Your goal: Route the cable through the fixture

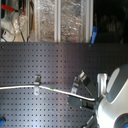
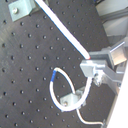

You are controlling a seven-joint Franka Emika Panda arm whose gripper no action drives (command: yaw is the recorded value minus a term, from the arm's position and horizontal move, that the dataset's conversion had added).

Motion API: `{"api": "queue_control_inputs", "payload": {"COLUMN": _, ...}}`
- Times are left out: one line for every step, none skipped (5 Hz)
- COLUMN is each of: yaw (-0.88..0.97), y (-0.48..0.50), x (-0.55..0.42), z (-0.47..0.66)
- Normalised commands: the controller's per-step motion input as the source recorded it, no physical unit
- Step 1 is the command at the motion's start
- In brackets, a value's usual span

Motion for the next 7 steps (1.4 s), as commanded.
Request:
{"api": "queue_control_inputs", "payload": {"yaw": 0.0, "y": 0.09, "x": 0.001, "z": 0.03}}
{"api": "queue_control_inputs", "payload": {"yaw": -0.12, "y": -0.008, "x": -0.006, "z": 0.17}}
{"api": "queue_control_inputs", "payload": {"yaw": 0.0, "y": -0.301, "x": -0.397, "z": 0.26}}
{"api": "queue_control_inputs", "payload": {"yaw": 0.35, "y": -0.259, "x": -0.502, "z": 0.17}}
{"api": "queue_control_inputs", "payload": {"yaw": 0.4, "y": -0.114, "x": -0.451, "z": 0.04}}
{"api": "queue_control_inputs", "payload": {"yaw": 0.37, "y": 0.035, "x": -0.3, "z": 0.2}}
{"api": "queue_control_inputs", "payload": {"yaw": 0.61, "y": 0.097, "x": -0.37, "z": 0.13}}
